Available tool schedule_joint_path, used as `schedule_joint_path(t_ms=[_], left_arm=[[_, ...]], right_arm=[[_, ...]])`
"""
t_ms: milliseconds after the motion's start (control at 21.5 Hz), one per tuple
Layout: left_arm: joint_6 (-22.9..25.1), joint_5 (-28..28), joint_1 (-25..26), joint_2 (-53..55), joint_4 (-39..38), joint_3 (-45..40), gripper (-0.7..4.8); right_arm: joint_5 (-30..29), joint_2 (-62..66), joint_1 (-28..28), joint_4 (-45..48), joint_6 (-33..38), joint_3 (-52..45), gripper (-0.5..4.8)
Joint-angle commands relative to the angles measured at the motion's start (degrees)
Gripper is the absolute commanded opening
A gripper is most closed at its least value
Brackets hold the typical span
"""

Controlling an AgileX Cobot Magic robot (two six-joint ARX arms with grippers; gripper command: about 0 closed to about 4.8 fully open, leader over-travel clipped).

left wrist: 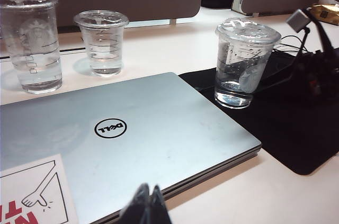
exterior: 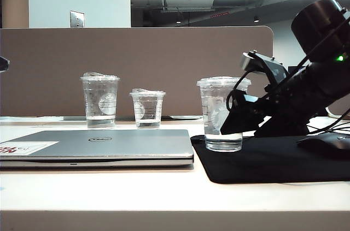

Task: Pick up the coffee cup on the right and place it on the right side of the laptop.

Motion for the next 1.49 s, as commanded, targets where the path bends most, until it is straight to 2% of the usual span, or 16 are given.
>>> schedule_joint_path(t_ms=[47, 280, 326, 373, 466, 512, 559, 745, 932, 1165, 1304, 1491], left_arm=[[0.13, 0.00, 0.09, 0.00, 0.68, 0.20, -0.05], [0.13, 0.02, 0.13, 0.00, 0.68, 0.20, -0.05], [0.13, 0.02, 0.13, 0.00, 0.68, 0.20, -0.05], [0.13, 0.00, 0.13, 0.00, 0.68, 0.22, -0.05], [0.13, 0.02, 0.15, 0.00, 0.68, 0.22, -0.05], [0.11, 0.02, 0.17, 0.00, 0.68, 0.22, -0.05], [0.11, 0.00, 0.17, 0.00, 0.68, 0.22, -0.05], [0.13, 0.33, 1.07, 0.00, 0.68, 0.22, -0.05], [0.11, 4.48, 10.88, 0.00, 0.68, 0.22, -0.05], [0.11, 4.98, 26.43, 0.00, 0.68, 0.22, -0.05], [0.11, 4.96, 31.36, 0.00, 0.70, 0.22, -0.05], [0.11, 5.22, 32.06, 0.00, 0.70, 0.22, -0.05]], right_arm=[[0.09, -3.32, 0.09, -0.33, -0.20, -1.79, 4.79], [2.10, -15.26, 0.09, -5.11, 0.28, -8.94, 4.79], [1.99, -17.33, 0.09, -6.40, 0.55, -9.81, 4.65], [1.84, -20.63, 0.13, -8.79, 1.57, -10.82, 3.04], [0.28, -25.75, 0.13, -13.31, 3.56, -11.10, 1.14], [-0.52, -29.00, 0.13, -15.63, 4.94, -11.10, 0.40], [-0.52, -31.23, 0.17, -16.85, 5.92, -11.10, -0.06], [-0.42, -42.23, 0.20, -18.47, 7.89, -11.10, -0.09], [2.29, -51.32, 0.17, -18.73, 7.28, -11.10, -0.09], [3.21, -61.40, 0.11, -19.82, 7.30, -11.10, -0.09], [3.23, -66.90, 0.11, -23.80, 7.32, -11.10, -0.09], [7.08, -73.11, 0.07, -32.52, 7.23, -11.15, -0.09]])
